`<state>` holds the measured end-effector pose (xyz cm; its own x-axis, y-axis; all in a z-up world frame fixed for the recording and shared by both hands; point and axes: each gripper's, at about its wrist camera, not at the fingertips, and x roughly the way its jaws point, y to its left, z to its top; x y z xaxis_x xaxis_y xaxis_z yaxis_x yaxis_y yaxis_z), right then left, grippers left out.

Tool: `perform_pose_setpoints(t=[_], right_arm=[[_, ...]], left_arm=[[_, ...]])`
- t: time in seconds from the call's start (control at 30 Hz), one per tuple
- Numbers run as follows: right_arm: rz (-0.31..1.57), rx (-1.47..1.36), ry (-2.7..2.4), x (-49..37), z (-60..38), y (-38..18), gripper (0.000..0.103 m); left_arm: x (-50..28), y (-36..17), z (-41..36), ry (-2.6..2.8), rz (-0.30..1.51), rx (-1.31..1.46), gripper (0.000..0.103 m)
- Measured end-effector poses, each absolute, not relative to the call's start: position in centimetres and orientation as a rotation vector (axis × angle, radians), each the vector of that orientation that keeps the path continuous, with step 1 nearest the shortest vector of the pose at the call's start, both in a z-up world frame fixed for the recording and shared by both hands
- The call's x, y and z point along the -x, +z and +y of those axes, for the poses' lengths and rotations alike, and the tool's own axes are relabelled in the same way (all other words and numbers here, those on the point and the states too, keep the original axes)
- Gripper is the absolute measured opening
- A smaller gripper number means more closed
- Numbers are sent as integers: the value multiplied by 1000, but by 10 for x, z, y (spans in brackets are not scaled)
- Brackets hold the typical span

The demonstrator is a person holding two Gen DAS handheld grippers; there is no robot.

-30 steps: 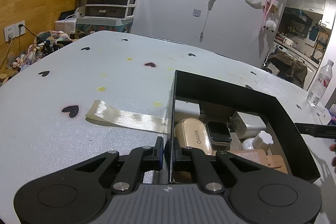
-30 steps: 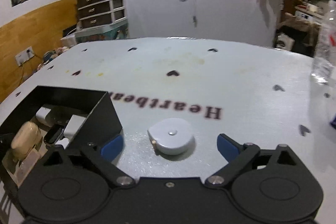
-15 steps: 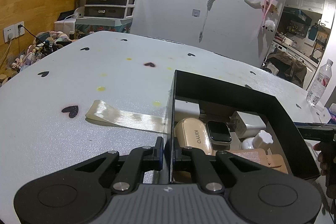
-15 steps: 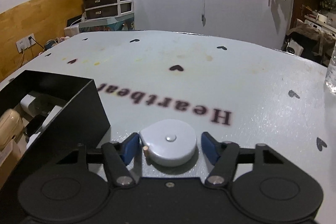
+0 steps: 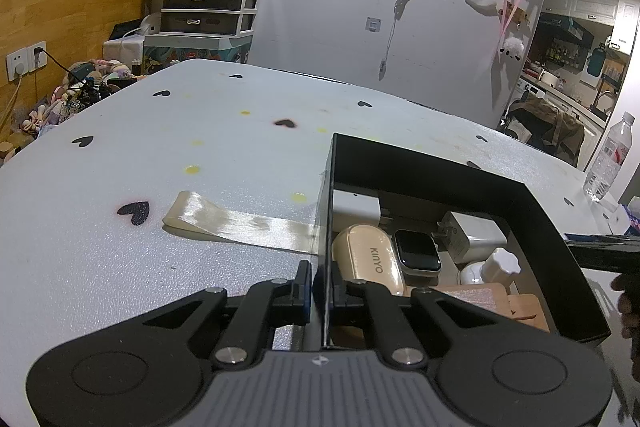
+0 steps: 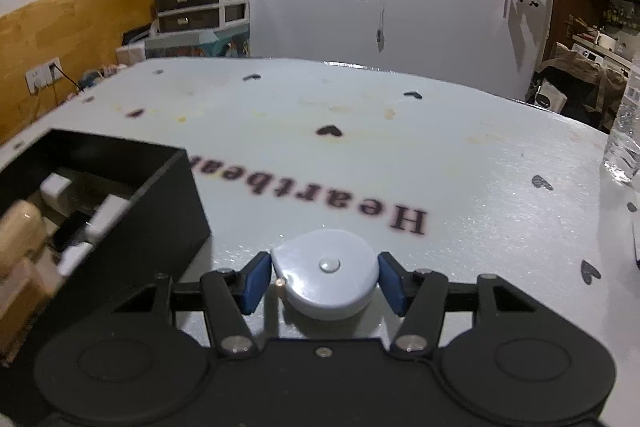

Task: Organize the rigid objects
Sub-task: 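Carry the tape measure into the black box and open the right gripper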

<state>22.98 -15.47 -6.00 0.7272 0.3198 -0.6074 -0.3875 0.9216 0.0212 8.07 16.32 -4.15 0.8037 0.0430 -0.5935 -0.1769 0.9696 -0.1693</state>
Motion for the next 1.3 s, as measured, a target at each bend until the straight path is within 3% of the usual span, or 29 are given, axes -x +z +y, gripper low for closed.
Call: perform_pose_setpoints(t=[0.63, 1.3], right_arm=[[480, 79, 681, -151, -110, 34, 59], [789, 249, 773, -169, -11, -5, 59]], left_arm=[[-82, -41, 162, 119, 628, 220, 8], [-82, -42, 163, 113, 624, 226, 8]])
